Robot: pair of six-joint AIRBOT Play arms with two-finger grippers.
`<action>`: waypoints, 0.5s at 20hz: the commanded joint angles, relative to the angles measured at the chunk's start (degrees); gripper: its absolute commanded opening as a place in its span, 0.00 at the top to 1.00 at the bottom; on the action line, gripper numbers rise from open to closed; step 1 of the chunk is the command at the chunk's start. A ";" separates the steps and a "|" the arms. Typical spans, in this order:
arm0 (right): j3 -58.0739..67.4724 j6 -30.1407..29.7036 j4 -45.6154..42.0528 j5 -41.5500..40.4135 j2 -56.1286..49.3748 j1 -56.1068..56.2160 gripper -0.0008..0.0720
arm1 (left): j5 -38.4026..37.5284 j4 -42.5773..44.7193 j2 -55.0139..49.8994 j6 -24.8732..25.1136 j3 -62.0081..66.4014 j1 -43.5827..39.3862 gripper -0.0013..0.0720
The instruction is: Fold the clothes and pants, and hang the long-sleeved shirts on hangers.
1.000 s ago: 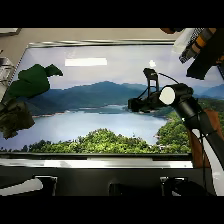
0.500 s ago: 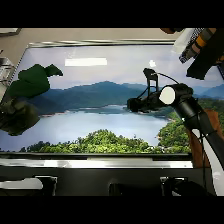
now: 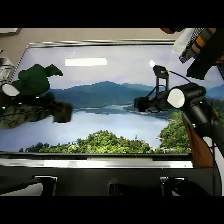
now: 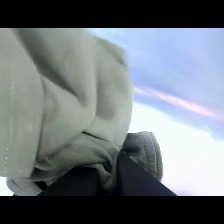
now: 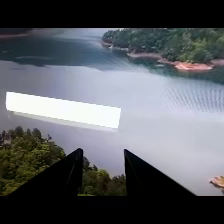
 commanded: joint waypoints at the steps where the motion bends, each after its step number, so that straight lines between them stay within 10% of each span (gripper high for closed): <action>1: 0.07 1.09 -11.50 6.08 4.66 0.02 0.57 | 1.38 -9.20 1.42 -4.55 0.07 -16.70 0.97; 10: -1.36 -3.13 -3.52 10.58 8.57 -23.50 0.60 | 19.52 -11.26 -9.44 -14.19 0.07 -43.60 0.95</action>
